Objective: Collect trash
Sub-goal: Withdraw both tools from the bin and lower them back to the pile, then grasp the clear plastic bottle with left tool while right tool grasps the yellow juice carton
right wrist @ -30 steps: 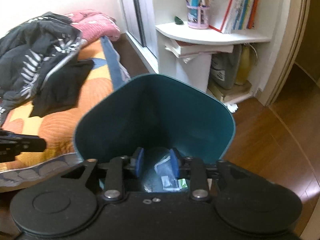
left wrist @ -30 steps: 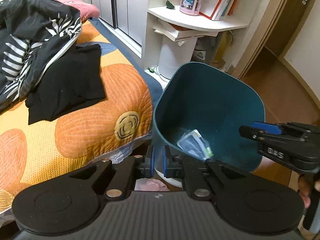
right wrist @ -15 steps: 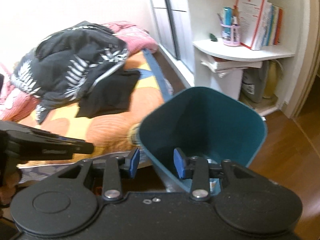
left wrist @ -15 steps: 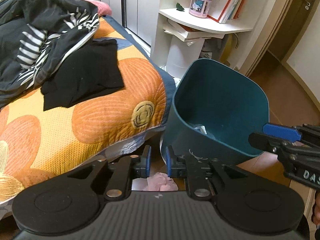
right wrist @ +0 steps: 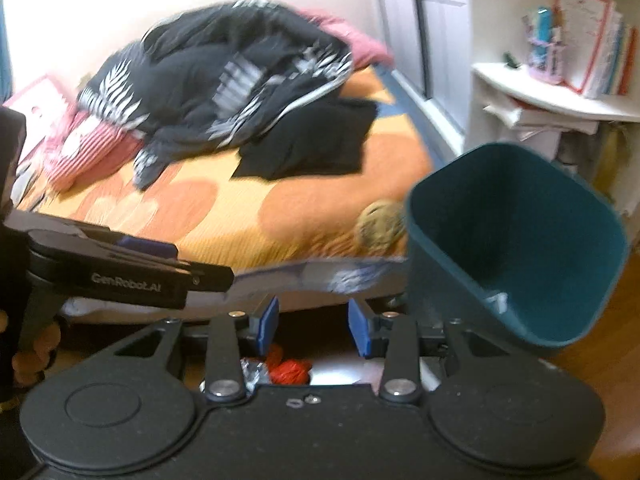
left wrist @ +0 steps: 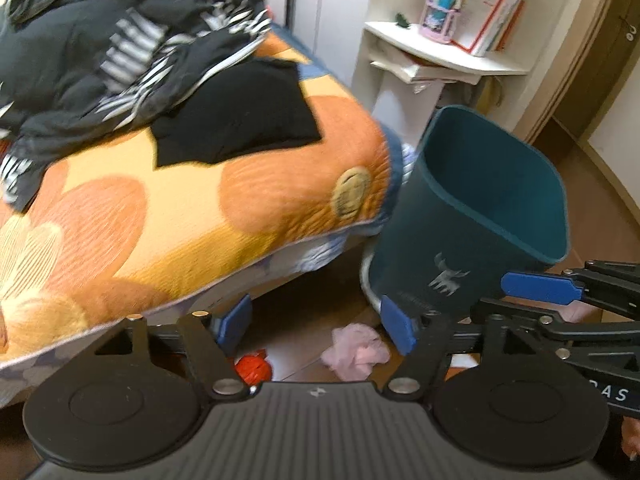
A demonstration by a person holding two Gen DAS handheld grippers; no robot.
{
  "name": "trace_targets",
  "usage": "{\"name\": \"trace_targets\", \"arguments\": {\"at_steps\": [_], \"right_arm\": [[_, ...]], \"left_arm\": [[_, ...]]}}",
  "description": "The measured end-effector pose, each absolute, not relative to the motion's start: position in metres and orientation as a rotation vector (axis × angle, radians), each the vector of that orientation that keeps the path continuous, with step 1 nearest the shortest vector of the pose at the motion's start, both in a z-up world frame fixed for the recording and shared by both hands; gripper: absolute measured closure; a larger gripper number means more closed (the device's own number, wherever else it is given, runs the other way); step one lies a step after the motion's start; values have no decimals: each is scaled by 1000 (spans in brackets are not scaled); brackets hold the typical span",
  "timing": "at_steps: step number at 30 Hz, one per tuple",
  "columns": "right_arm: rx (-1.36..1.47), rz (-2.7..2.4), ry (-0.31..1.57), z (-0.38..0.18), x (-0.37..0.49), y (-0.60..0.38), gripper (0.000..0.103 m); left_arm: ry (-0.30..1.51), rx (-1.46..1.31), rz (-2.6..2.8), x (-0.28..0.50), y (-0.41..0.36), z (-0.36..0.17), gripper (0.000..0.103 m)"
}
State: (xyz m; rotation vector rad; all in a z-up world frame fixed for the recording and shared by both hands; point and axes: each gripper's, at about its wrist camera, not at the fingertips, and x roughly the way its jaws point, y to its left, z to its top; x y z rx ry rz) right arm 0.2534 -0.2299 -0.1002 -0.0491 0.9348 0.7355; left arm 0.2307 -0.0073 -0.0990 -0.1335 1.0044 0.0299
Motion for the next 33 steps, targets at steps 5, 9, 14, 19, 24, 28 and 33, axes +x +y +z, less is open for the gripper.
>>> {"name": "trace_targets", "arguments": {"at_steps": [5, 9, 14, 19, 24, 28, 33], "right_arm": [[-88, 792, 998, -138, 243, -198, 64], [-145, 794, 1042, -174, 239, -178, 64], [-175, 772, 1128, -221, 245, -169, 64], [-235, 750, 1196, -266, 251, -158, 64], [-289, 801, 1256, -308, 253, -144, 62], [-390, 928, 1291, -345, 229, -116, 62], [-579, 1072, 1356, -398, 180, -81, 64]], "left_arm": [[1031, -165, 84, 210, 28, -132, 19], [1093, -235, 142, 202, 61, -173, 19], [1205, -335, 225, 191, 95, -238, 19], [1322, -371, 325, 175, 111, -309, 19], [1502, -432, 395, 149, 112, -381, 19], [1594, -422, 397, 141, 105, -418, 19], [1673, -449, 407, 139, 100, -457, 19]]}}
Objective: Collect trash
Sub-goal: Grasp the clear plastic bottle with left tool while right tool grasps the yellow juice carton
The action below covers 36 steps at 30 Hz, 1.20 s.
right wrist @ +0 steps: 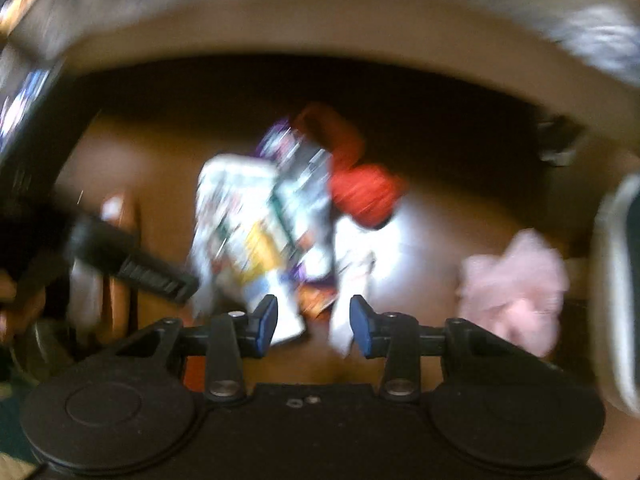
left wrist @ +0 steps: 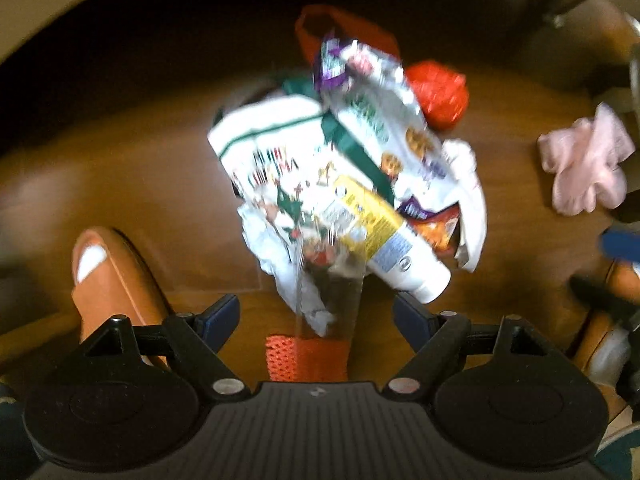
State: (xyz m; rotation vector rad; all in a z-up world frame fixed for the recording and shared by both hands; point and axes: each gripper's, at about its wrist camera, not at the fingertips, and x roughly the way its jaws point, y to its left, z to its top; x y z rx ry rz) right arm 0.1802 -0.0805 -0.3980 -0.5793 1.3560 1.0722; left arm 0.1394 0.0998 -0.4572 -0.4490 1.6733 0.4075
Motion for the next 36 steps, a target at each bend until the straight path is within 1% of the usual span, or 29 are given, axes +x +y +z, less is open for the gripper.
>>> {"name": "trace_targets", "arguments": {"at_steps": [4, 11, 14, 20, 21, 22, 23, 25, 26, 28, 32, 36], "right_arm": [[-758, 1143, 1325, -432, 141, -57, 64], [-925, 1238, 1223, -471, 110, -36, 64], [-936, 1257, 1177, -483, 109, -33, 64], [-932, 1228, 1126, -500, 100, -20, 61], [-931, 1212, 1116, -502, 101, -18, 60], [-928, 1207, 1114, -504, 102, -16, 60], [-928, 1206, 1110, -506, 102, -14, 60], [-932, 1203, 1097, -508, 102, -9, 60], [-930, 1202, 1091, -508, 102, -7, 59], [-932, 1199, 1087, -509, 103, -3, 58], [-899, 1199, 1145, -505, 117, 0, 60], [-828, 1167, 1139, -499, 136, -4, 59]], "left_arm": [[1714, -490, 431, 139, 102, -482, 19], [1753, -546, 481, 137, 111, -514, 19], [1757, -564, 500, 136, 115, -521, 19], [1756, -598, 537, 132, 124, -532, 20], [1755, -610, 543, 131, 126, -534, 22], [1754, -622, 544, 130, 127, -535, 27], [1753, -632, 546, 129, 128, -537, 30], [1752, -648, 551, 128, 130, -539, 41], [1751, -655, 554, 127, 131, -540, 43], [1743, -675, 560, 125, 132, -542, 56], [1737, -694, 570, 118, 136, -544, 58], [1741, -722, 597, 111, 144, -540, 59]]}}
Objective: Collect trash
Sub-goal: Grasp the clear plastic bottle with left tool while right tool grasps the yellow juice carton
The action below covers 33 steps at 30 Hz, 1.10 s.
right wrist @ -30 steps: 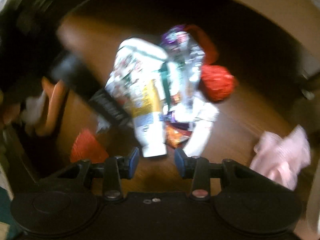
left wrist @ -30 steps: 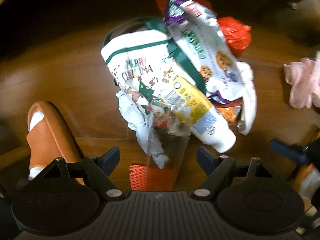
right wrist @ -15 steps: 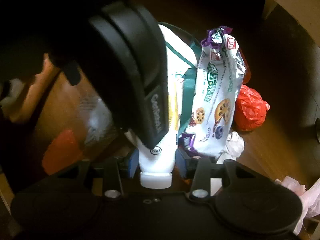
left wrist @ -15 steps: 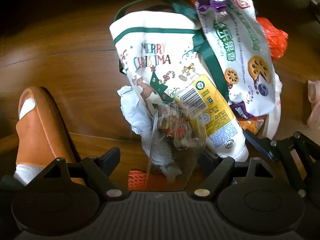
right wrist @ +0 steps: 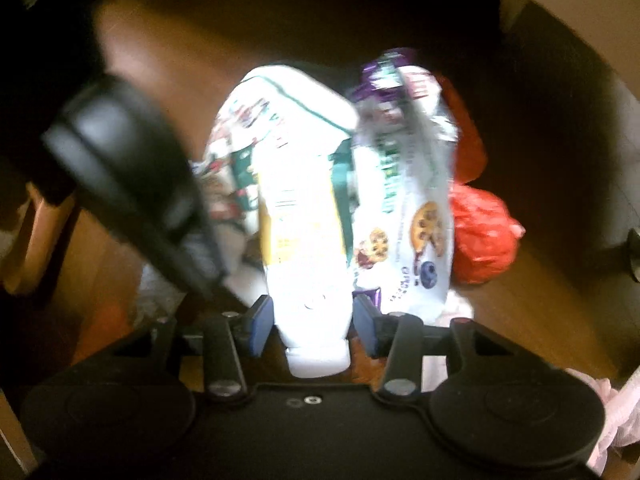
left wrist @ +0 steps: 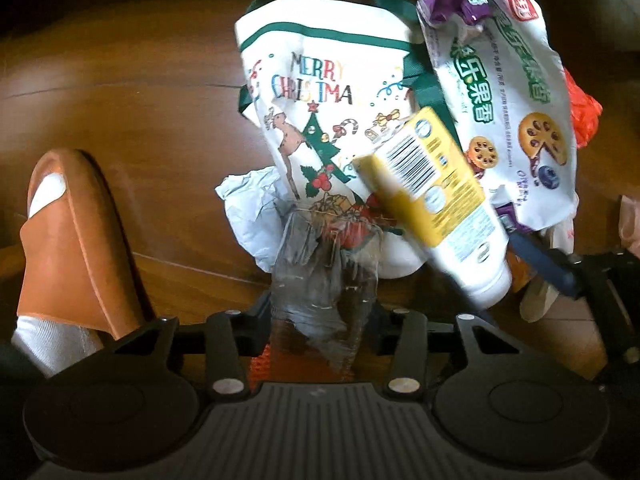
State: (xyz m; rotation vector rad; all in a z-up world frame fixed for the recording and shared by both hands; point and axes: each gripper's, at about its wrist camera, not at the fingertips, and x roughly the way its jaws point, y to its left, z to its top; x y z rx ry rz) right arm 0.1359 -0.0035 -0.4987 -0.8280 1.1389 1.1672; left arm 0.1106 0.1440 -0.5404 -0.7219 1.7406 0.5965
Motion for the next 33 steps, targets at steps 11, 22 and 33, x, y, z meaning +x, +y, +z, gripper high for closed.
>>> {"name": "trace_targets", "arguments": {"at_steps": [11, 22, 33], "right_arm": [[-717, 1173, 1195, -511, 162, 12, 59], [-833, 1342, 1075, -508, 135, 29, 56], [-948, 1338, 1092, -521, 128, 46, 50]], "left_arm": [[1727, -726, 640, 108, 159, -529, 60], [1734, -770, 731, 100, 175, -538, 61], [1745, -772, 722, 100, 175, -543, 61]]}}
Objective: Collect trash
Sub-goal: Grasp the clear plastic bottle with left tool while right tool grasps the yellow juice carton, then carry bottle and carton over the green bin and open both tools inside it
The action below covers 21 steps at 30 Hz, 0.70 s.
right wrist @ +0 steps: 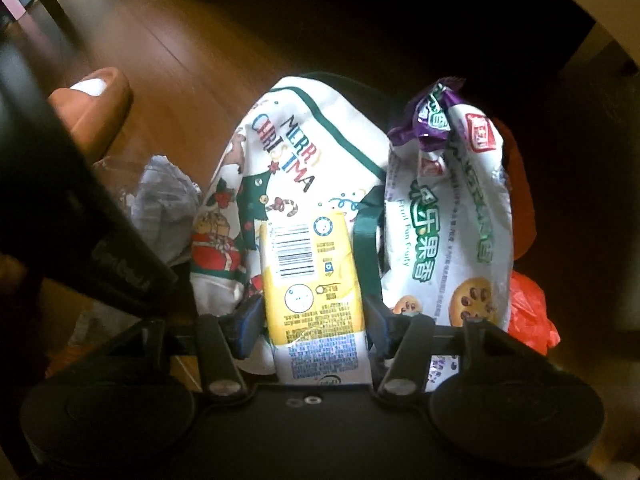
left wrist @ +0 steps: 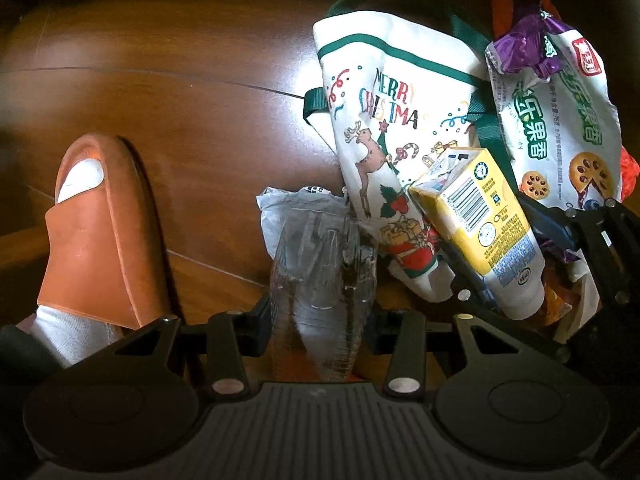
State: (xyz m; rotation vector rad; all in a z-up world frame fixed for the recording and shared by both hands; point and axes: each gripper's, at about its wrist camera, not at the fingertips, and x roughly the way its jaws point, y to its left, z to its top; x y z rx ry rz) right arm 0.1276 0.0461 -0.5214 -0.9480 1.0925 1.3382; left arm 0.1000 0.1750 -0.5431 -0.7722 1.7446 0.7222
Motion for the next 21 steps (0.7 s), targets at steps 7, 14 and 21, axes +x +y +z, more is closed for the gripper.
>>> {"name": "trace_targets", "arguments": {"at_steps": [7, 14, 21], "right_arm": [[-885, 1294, 1137, -506, 134, 40, 51], [-794, 1228, 1163, -460, 147, 19, 53], [-723, 1150, 1128, -401, 158, -7, 53]], "left_arm": [[1748, -760, 716, 103, 173, -540, 61], [1716, -739, 680, 111, 163, -512, 61], [1610, -752, 648, 123, 158, -450, 61]]}}
